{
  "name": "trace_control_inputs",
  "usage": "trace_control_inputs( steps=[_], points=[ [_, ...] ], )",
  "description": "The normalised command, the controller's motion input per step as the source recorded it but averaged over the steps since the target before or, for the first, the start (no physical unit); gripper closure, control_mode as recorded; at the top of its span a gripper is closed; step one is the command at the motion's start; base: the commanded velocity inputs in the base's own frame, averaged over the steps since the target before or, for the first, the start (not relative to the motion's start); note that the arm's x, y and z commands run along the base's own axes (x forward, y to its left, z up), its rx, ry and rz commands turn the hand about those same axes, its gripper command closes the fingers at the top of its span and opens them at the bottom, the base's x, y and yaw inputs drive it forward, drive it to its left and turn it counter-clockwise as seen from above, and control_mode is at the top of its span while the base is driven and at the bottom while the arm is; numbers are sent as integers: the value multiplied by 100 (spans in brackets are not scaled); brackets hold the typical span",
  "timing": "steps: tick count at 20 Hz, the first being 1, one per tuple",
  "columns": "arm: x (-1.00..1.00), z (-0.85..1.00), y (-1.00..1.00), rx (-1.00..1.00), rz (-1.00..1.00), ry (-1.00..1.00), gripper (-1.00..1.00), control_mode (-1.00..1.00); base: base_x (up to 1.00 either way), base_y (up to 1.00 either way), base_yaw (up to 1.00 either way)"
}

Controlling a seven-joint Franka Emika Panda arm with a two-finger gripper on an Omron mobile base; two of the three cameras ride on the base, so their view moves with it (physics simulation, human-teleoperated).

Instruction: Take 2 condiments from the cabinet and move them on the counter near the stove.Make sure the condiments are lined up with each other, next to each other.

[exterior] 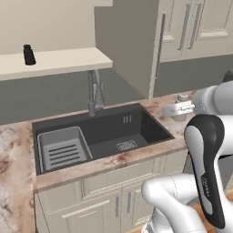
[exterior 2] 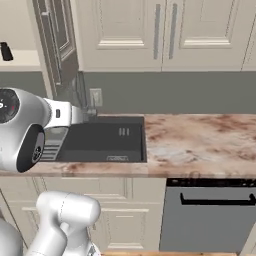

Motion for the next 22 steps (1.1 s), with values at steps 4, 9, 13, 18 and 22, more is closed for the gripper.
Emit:
trace_control_inputs(
  steps=[4, 9, 13, 18, 22],
  points=[
    [0, 0, 0, 0, 0, 0, 100, 100, -13, -73, -35],
    [0, 0, 0, 0, 0, 0, 100, 100, 0, -74, -42],
    [0, 0, 0, 0, 0, 0, 100, 100, 0, -74, -46],
    [0, 0, 0, 0, 0, 0, 100, 100, 0, -59, -47],
    [0, 0, 0, 0, 0, 0, 100, 100, -1, -47, -47]
  ],
)
